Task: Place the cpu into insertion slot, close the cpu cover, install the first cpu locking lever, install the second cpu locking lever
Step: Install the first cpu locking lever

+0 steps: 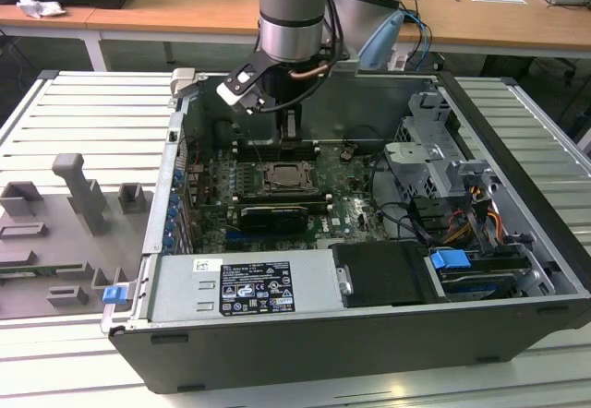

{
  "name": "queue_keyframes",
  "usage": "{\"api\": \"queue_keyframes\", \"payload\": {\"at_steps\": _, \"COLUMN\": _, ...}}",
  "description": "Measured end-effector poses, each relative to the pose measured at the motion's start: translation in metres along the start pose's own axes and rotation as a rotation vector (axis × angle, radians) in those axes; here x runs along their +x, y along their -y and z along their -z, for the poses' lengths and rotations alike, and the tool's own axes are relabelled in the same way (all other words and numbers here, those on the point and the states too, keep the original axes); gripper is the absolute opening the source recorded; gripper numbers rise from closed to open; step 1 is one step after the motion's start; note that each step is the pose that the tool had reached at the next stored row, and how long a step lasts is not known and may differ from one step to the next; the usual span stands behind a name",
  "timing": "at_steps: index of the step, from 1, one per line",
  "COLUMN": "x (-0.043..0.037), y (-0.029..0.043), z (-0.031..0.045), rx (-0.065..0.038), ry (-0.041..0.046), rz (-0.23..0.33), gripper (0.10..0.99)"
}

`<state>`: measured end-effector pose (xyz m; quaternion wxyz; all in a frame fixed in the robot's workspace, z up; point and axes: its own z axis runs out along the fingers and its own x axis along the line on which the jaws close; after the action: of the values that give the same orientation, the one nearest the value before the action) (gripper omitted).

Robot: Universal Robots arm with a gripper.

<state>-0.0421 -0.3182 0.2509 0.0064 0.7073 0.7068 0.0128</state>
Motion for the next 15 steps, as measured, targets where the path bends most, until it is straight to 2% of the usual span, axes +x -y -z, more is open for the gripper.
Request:
{"api": "queue_keyframes", "payload": {"at_steps": 5, "x": 0.0003, "y": -0.0003, "z": 0.0105, "rx": 0.0, "ry": 0.0002, "rz": 0.0, "gripper": 0.106}}
{"api": "queue_keyframes", "payload": {"at_steps": 15, "x": 0.0016, "y": -0.0007, "z": 0.027, "rx": 0.0, "ry": 0.0016, "rz": 0.0, "gripper": 0.106}}
